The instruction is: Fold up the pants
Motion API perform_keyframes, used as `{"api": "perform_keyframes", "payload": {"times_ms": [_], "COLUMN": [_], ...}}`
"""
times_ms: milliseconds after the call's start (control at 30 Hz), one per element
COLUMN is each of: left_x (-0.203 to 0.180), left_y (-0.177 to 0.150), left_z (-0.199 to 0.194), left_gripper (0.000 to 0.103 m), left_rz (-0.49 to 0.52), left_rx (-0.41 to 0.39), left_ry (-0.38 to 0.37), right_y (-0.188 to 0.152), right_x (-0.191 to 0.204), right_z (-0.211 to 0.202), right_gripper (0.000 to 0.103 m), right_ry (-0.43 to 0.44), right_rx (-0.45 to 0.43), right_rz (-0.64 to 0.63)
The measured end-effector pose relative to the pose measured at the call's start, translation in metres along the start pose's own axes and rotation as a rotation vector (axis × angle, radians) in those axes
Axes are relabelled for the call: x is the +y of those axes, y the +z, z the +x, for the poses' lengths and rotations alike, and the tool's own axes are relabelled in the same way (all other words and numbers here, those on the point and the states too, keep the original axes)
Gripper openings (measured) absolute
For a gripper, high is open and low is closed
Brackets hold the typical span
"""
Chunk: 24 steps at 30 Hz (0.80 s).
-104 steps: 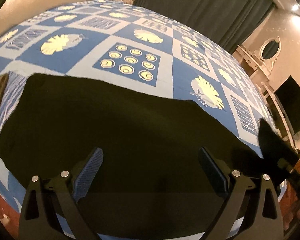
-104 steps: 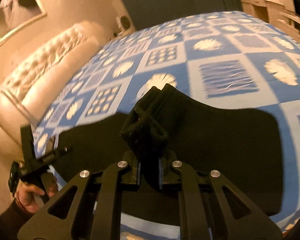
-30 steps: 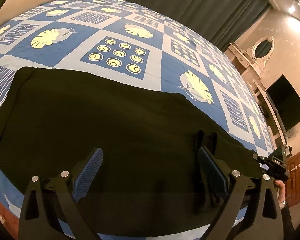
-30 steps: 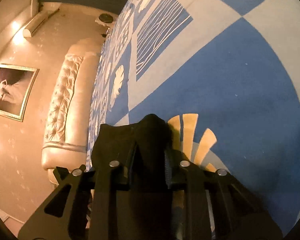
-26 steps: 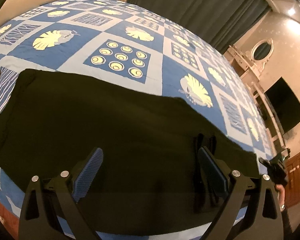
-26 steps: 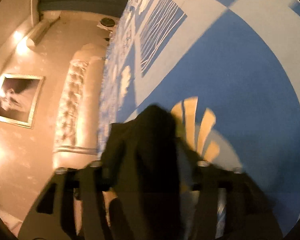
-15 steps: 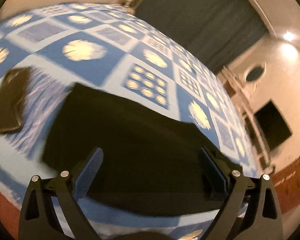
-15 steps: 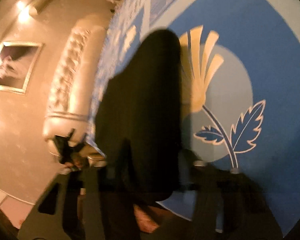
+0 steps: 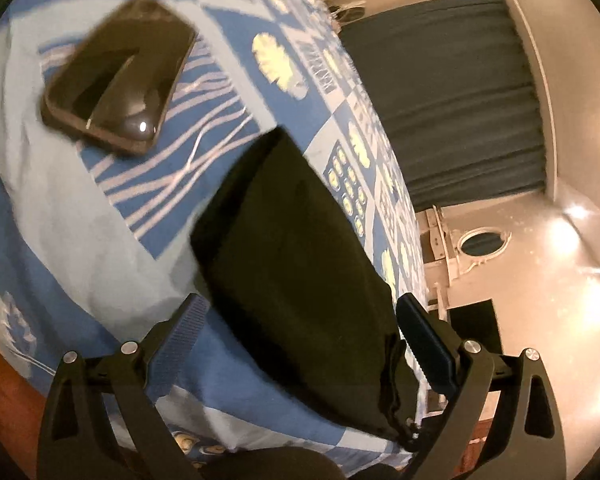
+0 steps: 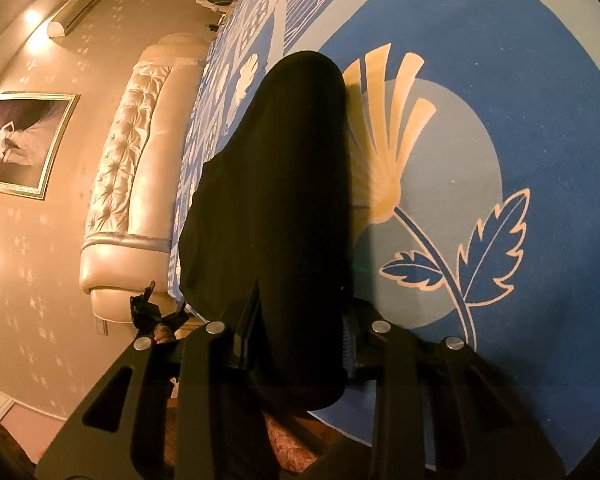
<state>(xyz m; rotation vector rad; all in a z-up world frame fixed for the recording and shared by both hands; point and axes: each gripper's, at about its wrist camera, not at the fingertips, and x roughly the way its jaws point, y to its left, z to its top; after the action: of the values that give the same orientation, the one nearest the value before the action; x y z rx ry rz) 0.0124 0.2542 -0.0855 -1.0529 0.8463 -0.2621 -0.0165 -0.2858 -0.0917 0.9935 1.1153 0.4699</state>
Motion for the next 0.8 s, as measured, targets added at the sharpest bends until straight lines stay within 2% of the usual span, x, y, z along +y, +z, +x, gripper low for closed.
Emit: {"api": "perform_keyframes", "payload": {"times_ms": [133,300,333,367,400,500,667,733,800], "left_x": [0.003,0.001,0.000,0.001,0.003,0.018,-0.003,-0.006,-0.002], "left_y": [-0.002,0.002,0.002,0.001,0.000,-0.001,-0.003,-0.006,-0.009], "left_z": [0.015,0.025,0.025,0.026,0.029,0.031,0.025,0.024,0.026], "left_gripper": [0.095,0.092,0.068,0.048,0.015,0.015,0.013,0.013,0.013], "left_rz": [-0.045,-0.066,-0.061,-0.052,-0.054,-0.154,-0.067,-0.077,-0.093], "left_rx": [-0.004,0.005,0.002,0.010,0.029,0.020,0.001,0.015,0.043], "left_ry": [-0.013,0.003,0.026,0.066,0.105,0.048,0.091,0.091,0.087], "right_y": [0.001,0.000,-0.001,0.000,-0.001,0.000,0.005,0.008,0.009], "right_x": [0.003,0.007,0.009,0.010,0.011,0.009,0.025,0.027,0.022], "right_z": [0.003,0.001,0.002,0.003,0.004,0.002,-0.009,-0.015,-0.015], "right_gripper": [0.032,0.044,0.044,0.039,0.030,0.024,0.019,0.019,0.019], "right_ry": [0.009,0.024,0.008,-0.006,-0.038,-0.038,-0.052,-0.063,-0.113], "right_rx": [-0.006,-0.019,-0.020,-0.023,-0.022,-0.021,-0.037,-0.041,-0.036], "right_rz": [0.003,-0.008,-0.019,-0.026,-0.036,-0.010,-0.051,-0.057,-0.056]}}
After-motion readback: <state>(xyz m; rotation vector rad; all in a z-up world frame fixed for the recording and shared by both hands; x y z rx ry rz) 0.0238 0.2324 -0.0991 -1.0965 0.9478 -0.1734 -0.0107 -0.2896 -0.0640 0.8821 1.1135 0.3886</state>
